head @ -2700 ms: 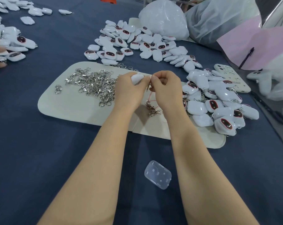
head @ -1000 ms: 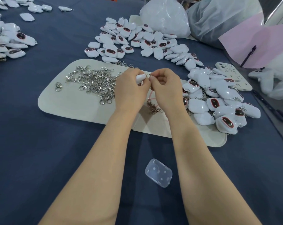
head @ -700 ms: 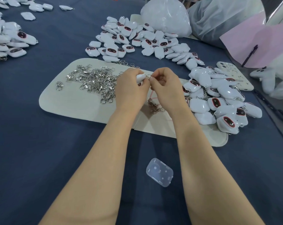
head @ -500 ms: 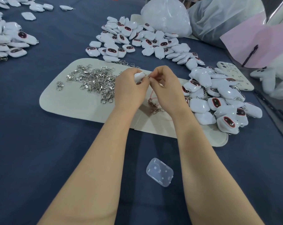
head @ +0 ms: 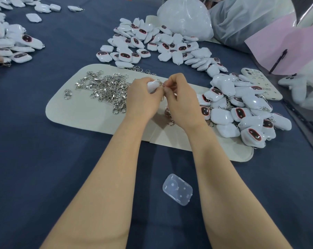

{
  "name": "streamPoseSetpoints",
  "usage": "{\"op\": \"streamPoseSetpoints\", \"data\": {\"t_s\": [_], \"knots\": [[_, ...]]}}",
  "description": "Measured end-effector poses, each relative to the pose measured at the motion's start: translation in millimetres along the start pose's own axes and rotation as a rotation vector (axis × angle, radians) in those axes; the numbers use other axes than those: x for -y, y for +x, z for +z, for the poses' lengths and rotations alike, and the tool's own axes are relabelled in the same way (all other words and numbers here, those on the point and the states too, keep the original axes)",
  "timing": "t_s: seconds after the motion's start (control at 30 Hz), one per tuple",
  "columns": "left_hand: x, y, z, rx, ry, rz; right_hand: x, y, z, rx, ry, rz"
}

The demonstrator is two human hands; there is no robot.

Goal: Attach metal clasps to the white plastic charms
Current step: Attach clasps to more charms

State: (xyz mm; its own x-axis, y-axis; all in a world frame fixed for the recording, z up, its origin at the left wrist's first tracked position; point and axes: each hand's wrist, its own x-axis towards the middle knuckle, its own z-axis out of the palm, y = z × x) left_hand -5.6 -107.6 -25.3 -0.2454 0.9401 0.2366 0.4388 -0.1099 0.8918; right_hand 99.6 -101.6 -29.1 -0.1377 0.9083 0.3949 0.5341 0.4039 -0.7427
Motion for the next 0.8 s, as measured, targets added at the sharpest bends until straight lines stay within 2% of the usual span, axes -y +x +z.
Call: {"op": "streamPoseSetpoints", "data": {"t_s": [0.17, 0.4, 0.6, 0.8], "knots": [[-3.3, 1.8, -0.9, 0.062, -0.117, -0.02, -1.8, 1.1, -0.2, -0.05, 0.016, 0.058], [-11.0, 1.2, -6.2, 0.175, -0.401, -0.204, -5.3, 1.7, -4.0, -0.107, 0.118, 0.174], [-5.4, -0.5, -6.3, 0.237, -0.284, -0.056, -6.2, 2.3, -6.6, -0.115, 0.029, 0.136], [-1.3, 1.4, -4.9, 0.18, -0.228, -0.025, -4.2, 1.7, -6.4, -0.112, 0.044, 0.141]]}}
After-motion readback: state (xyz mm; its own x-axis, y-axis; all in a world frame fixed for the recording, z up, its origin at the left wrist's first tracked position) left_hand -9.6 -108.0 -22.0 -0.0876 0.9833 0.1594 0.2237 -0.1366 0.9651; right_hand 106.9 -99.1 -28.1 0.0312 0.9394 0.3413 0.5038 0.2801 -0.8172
